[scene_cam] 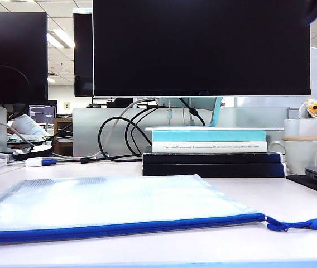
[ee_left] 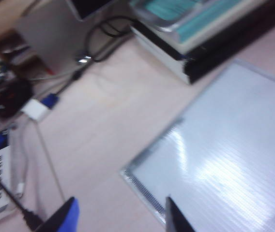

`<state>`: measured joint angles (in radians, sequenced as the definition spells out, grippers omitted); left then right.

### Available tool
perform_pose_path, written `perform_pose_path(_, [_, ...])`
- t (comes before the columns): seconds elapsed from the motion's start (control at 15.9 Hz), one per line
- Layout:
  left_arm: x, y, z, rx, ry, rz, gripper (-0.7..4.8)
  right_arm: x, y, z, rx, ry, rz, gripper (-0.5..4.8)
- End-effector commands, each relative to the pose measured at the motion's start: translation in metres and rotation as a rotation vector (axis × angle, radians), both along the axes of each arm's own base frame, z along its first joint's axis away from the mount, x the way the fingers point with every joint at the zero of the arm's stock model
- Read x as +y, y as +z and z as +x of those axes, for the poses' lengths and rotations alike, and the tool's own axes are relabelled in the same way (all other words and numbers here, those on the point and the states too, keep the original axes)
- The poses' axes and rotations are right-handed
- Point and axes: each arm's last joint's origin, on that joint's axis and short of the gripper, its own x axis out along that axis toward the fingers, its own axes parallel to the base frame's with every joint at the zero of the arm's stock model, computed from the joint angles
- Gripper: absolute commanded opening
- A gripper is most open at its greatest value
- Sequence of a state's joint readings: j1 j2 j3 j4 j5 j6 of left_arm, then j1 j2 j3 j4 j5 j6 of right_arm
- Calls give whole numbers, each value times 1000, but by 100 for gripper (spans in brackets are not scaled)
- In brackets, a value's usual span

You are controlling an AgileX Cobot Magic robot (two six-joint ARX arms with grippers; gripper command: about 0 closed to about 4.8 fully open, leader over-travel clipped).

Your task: Pick up the transparent plastic file bag with a blue zipper and close its zipper.

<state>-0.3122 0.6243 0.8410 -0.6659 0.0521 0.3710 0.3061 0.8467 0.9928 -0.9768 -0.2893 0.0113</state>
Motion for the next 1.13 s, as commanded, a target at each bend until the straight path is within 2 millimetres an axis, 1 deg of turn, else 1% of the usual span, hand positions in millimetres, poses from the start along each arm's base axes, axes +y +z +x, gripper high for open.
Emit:
perform_pose_path(0.06, [6, -30, -11, -95, 69, -45, 212, -11, -4, -28, -326, -88, 100, 315])
perform_pose_path(0.13, [6, -36, -13, -119, 73, -83, 171, -14, -7, -35, -422, -119, 113, 315])
perform_pose_path(0.19, [6, -43, -16, -139, 71, -124, 169, -17, -9, -42, -492, -127, 135, 315])
perform_pose_path(0.25, [8, -55, -20, -183, 76, -184, 168, -21, -19, -56, -651, -132, 195, 314])
perform_pose_path(0.31, [9, -54, -23, -206, 84, -220, 163, -23, -26, -61, -720, -149, 215, 310])
perform_pose_path(0.38, [9, -53, -25, -215, 88, -243, 143, -25, -34, -66, -767, -153, 243, 292])
perform_pose_path(0.44, [10, -53, -26, -213, 92, -261, 143, -26, -39, -69, -784, -159, 263, 291])
perform_pose_path(0.57, [9, -59, -24, -195, 103, -289, 142, -28, -51, -74, -814, -179, 332, 291])
perform_pose_path(0.69, [7, -72, -19, -199, 108, -328, 142, -29, -58, -77, -852, -213, 423, 281])
perform_pose_path(0.75, [7, -80, -18, -242, 97, -353, 141, -29, -60, -78, -893, -234, 476, 255])
perform_pose_path(0.82, [6, -85, -19, -268, 72, -371, 135, -29, -61, -77, -915, -234, 499, 246])
perform_pose_path(0.88, [6, -89, -20, -290, 62, -386, 115, -29, -62, -75, -927, -233, 505, 242])
perform_pose_path(0.94, [8, -98, -24, -305, 74, -403, 110, -28, -66, -73, -930, -233, 503, 241])
perform_pose_path(1.0, [9, -104, -26, -297, 89, -418, 110, -27, -69, -71, -930, -239, 502, 211])
perform_pose_path(1.07, [10, -109, -29, -301, 99, -434, 110, -27, -75, -69, -917, -242, 494, 114])
perform_pose_path(1.13, [11, -117, -33, -308, 106, -465, 98, -25, -88, -63, -887, -242, 471, -8])
